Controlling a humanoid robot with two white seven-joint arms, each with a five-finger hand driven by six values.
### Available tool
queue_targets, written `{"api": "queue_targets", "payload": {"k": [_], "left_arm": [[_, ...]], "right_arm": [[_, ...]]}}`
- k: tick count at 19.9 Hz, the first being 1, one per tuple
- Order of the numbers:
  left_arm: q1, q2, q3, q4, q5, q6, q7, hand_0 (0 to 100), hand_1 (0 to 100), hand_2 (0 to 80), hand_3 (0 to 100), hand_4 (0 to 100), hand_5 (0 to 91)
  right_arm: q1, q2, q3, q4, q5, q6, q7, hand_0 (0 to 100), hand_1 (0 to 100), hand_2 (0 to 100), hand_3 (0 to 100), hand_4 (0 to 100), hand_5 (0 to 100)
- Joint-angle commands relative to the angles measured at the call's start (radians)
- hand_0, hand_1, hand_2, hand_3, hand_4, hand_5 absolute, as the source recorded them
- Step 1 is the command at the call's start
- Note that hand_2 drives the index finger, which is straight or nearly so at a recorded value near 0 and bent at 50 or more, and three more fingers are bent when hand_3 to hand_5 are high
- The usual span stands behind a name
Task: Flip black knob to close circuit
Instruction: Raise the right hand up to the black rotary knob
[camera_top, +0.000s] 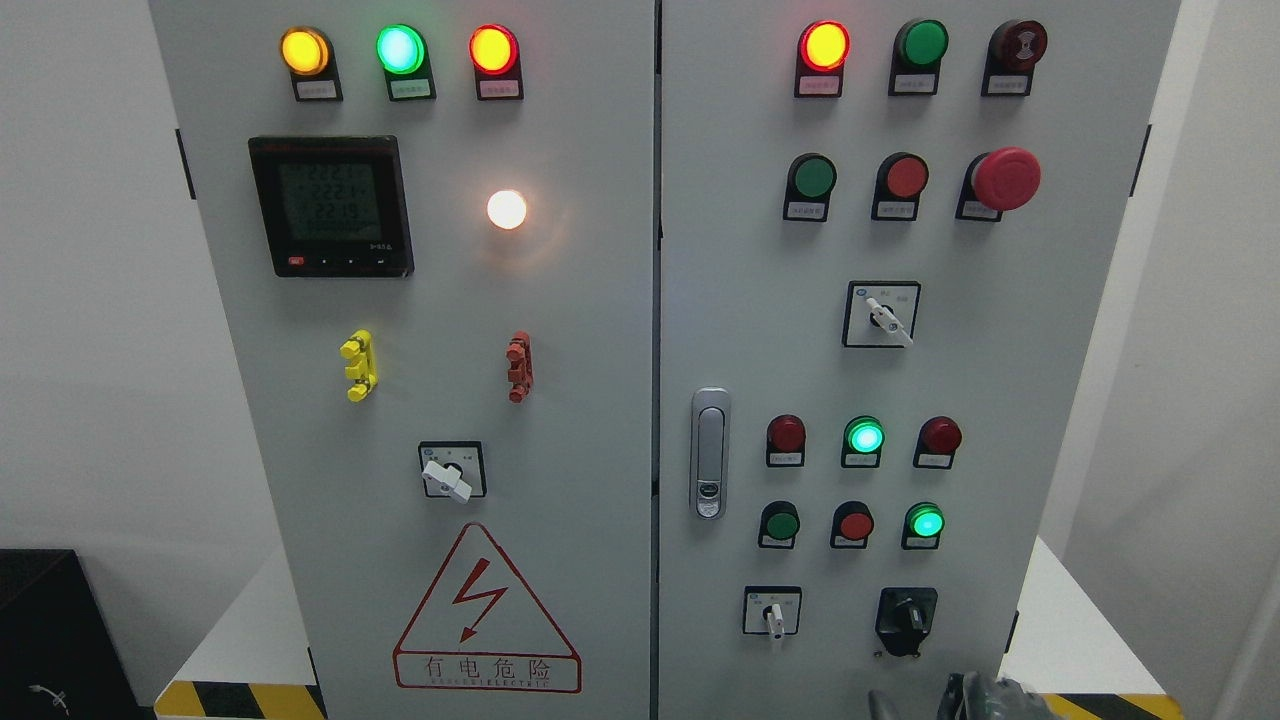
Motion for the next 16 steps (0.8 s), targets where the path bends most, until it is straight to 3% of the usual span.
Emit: {"api": "queue_targets", "payload": {"k": [1,3,16], "left_arm": [[0.000,0.000,-0.021,0.014,0.000,-0.001,0.000,12,56,0.0,0,0,0.0],[0.000,0.000,-0.021,0.014,0.000,-0.001,0.000,12,56,0.0,0,0,0.0],[0.000,0.000,-0.021,0.014,0.000,0.000,0.000,12,56,0.0,0,0,0.0]], "right_arm": [[-0.037,0.004,0.001,-0.012,0.029,0.010,0.006,0,13,79,95,78,80],[-0.048,0.004,0.001,-0.012,0.029,0.022,0.029,0,13,80,95,78,80],[-0.090,0.003,-0.028,0.020,0.042,0.024,0.031,0,14,80,95,78,81]]}}
